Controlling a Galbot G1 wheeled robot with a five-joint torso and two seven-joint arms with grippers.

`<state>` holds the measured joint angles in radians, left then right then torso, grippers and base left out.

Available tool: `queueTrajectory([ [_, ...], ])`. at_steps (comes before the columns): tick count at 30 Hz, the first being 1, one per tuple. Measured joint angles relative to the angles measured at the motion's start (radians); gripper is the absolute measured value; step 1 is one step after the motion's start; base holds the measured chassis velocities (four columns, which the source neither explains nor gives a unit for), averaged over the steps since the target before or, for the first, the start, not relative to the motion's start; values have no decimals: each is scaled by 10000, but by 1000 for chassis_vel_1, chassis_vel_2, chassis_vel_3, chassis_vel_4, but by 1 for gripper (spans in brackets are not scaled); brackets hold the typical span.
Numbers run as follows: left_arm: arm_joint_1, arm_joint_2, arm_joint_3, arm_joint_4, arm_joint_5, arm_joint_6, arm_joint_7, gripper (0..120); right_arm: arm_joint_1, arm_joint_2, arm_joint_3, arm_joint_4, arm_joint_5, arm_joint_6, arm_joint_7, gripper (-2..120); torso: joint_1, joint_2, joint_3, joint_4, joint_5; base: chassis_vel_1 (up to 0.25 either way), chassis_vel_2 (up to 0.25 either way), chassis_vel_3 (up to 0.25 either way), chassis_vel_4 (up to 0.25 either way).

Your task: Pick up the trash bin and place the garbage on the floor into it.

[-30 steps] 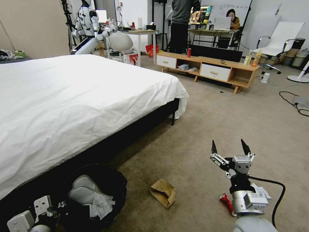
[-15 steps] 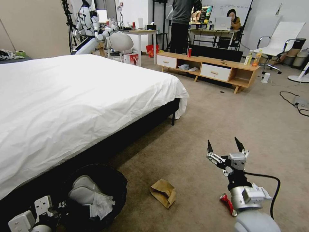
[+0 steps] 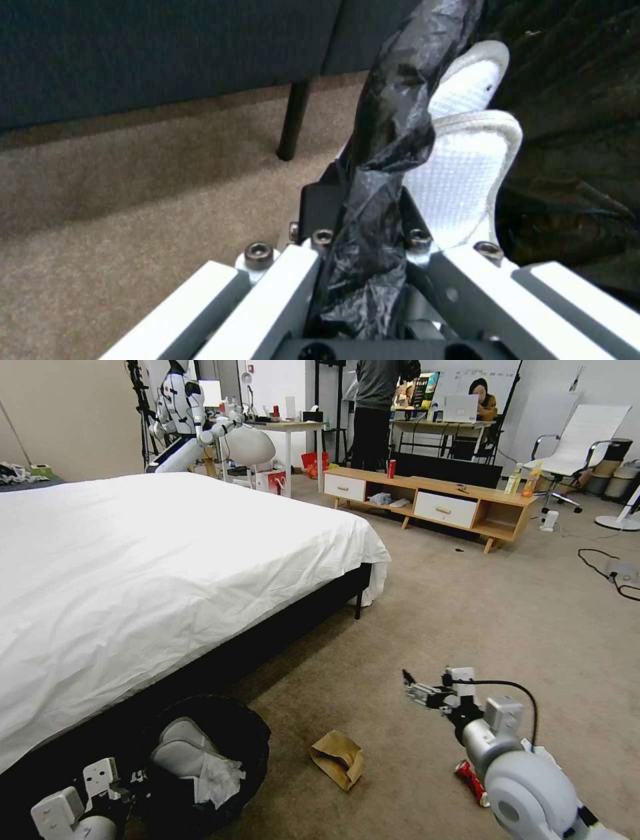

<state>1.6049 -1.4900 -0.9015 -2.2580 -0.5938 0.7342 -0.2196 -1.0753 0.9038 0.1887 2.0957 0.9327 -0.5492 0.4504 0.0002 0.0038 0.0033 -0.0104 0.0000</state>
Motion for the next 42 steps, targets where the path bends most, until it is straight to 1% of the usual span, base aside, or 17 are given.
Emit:
queueTrajectory([
  [2, -5, 26, 17, 31, -8, 2, 0, 2, 759, 14, -792, -696, 787, -469, 95, 100, 0, 0, 0, -3, 0, 0, 0, 0, 0],
  [3, -5, 26, 17, 31, -8, 2, 0, 2, 759, 14, -792, -696, 787, -469, 95, 100, 0, 0, 0, -3, 0, 0, 0, 0, 0],
  [4, -23, 49, 35, 73, -14, 4, 4, 2, 1143, 64, -1239, -1202, 1148, -732, 108, 100, 0, -1, 0, -2, -1, 0, 0, 0, 0],
  [5, -23, 49, 35, 73, -14, 4, 4, 2, 1143, 64, -1239, -1202, 1148, -732, 108, 100, 0, -1, 0, -2, -1, 0, 0, 0, 0],
  [10, 29, 87, 20, 143, -23, 8, 49, 2, 2001, 371, -2634, -2560, 1472, -1026, -22, 100, 0, -1, 0, -5, -1, 0, 0, 0, 0],
  [11, 29, 87, 20, 143, -23, 8, 49, 2, 2001, 371, -2634, -2560, 1472, -1026, -22, 100, 0, -1, 0, -5, -1, 0, 0, 0, 0],
  [13, 44, 70, -49, 146, -23, 13, 68, 2, 2563, 651, -3518, -3346, 1389, -1068, -263, 100, 0, 0, 0, -3, -1, 0, 0, 0, 0],
  [16, 49, 44, -73, 146, -23, 13, 74, 2, 2845, 837, -3923, -3793, 1290, -1080, -375, 100, 0, 0, 0, -3, -2, 0, 0, 0, 0],
  [18, 98, 11, -121, 146, -20, 14, 94, 2, 3443, 1313, -4714, -4802, 1086, -1081, -626, 100, 0, 0, 0, -4, -2, 0, 0, 0, 0],
  [19, 98, 11, -121, 146, -20, 14, 94, 2, 3443, 1313, -4714, -4802, 1086, -1081, -626, 100, 0, 0, 0, -4, -2, 0, 0, 0, 0],
  [21, 116, 12, -170, 146, -19, 13, 110, 2, 3818, 1680, -5140, -5504, 987, -1051, -838, 100, 0, 1, 0, -1, -1, 0, 0, 0, 0],
  [22, 116, 12, -170, 146, -19, 13, 110, 2, 3818, 1680, -5140, -5504, 987, -1051, -838, 100, 0, 1, 0, -1, -1, 0, 0, 0, 0],
  [24, 106, 18, -215, 155, -23, 13, 118, 2, 4160, 2150, -5500, -6243, 876, -955, -1129, 100, 0, 1, 0, -4, -1, 0, 0, 0, 0],
  [28, 95, 17, -224, 172, -29, 13, 124, 2, 4257, 2365, -5612, -6533, 782, -899, -1259, 100, 0, 2, -1, -3, -2, 0, 0, 0, 0],
  [30, 74, 17, -234, 259, -32, 13, 139, 2, 4426, 2837, -5731, -7296, 443, -650, -1622, 100, 0, 2, -1, -3, -2, 0, 0, 0, 0],
  [38, 36, 20, -226, 353, -35, 14, 160, 2, 4506, 3132, -5734, -8134, -10, -360, -1893, 100, 0, 2, -1, -5, 0, 0, 0, 0, 0],
  [42, -33, -33, -168, 466, 33, 13, 185, 2, 4359, 2820, -5529, -8118, -193, -298, -1914, 100, 0, 2, -1, -7, 0, 0, 0, 0, 0],
])
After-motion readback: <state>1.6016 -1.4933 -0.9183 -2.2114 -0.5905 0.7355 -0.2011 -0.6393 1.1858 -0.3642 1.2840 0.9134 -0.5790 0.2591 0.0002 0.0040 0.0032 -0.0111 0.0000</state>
